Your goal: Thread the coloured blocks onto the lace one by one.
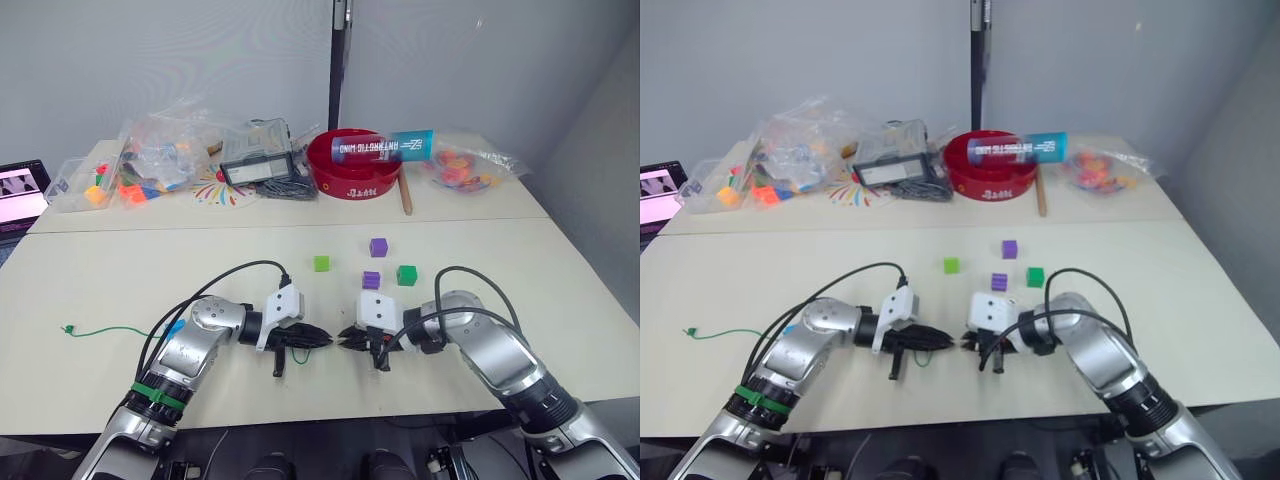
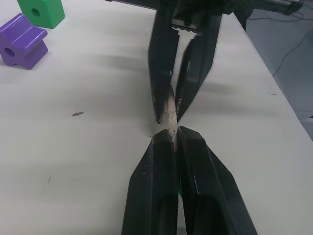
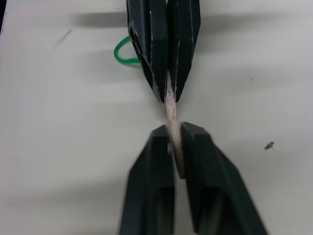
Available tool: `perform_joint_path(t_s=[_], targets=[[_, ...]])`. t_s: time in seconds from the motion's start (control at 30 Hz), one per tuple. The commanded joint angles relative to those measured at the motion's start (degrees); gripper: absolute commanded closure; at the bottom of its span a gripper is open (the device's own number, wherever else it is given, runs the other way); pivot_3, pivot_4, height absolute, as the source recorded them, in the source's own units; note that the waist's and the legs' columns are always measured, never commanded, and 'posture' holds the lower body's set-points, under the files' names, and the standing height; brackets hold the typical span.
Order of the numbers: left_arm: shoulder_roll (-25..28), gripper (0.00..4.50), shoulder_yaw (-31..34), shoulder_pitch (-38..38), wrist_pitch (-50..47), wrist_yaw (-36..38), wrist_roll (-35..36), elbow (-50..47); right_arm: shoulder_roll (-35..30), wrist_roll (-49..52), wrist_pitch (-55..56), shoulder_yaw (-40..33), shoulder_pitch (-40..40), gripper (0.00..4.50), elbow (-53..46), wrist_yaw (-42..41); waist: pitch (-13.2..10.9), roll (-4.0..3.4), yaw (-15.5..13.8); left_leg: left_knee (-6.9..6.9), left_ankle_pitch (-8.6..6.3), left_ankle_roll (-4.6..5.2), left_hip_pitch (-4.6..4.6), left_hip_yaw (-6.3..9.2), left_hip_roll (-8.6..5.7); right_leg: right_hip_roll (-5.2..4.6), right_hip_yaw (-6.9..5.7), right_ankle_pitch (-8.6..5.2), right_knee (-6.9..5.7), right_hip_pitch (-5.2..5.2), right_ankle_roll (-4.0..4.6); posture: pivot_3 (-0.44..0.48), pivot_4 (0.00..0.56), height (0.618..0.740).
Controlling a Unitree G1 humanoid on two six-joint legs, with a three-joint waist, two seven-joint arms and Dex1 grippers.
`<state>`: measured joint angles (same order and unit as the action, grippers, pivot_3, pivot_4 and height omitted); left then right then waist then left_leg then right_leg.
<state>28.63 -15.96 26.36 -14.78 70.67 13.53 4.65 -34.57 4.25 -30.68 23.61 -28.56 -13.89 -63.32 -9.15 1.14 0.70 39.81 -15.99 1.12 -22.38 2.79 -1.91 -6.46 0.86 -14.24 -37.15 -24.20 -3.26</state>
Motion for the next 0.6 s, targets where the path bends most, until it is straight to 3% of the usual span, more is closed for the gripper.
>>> perform_joint_path(t_s=[0.03,0.3,0.6], targets=[[0.42,4.5,0.73,1.27,1.29,0.47,0.21,-0.47,-0.51,3.24,-1.11,-3.15,0.15,2.71,-3.34,-0.17,0.0,0.0,-0.02,0.0,0.0,0.0,0.0,0.01,0.0,0.0,0.0,0.0,0.0,0.0,0.0,0.0,0.15,0.74],[2.05,4.5,1.44,1.25,1.94,1.45,0.45,0.28,-5.19,10.01,-0.31,-12.41,1.03,0.03,-2.45,-2.17,0.0,0.0,-0.06,0.0,0.0,0.01,0.0,0.01,0.0,-0.01,0.0,0.0,0.02,0.01,0.0,0.0,0.15,0.74],[4.29,4.5,2.47,-0.52,1.2,2.04,1.22,-1.9,-8.7,4.13,12.45,-16.38,-8.35,0.03,21.93,0.03,0.0,0.0,0.1,-0.02,0.0,0.0,0.03,-0.07,0.0,-0.01,0.02,0.0,0.03,0.01,0.0,0.0,0.15,0.74]])
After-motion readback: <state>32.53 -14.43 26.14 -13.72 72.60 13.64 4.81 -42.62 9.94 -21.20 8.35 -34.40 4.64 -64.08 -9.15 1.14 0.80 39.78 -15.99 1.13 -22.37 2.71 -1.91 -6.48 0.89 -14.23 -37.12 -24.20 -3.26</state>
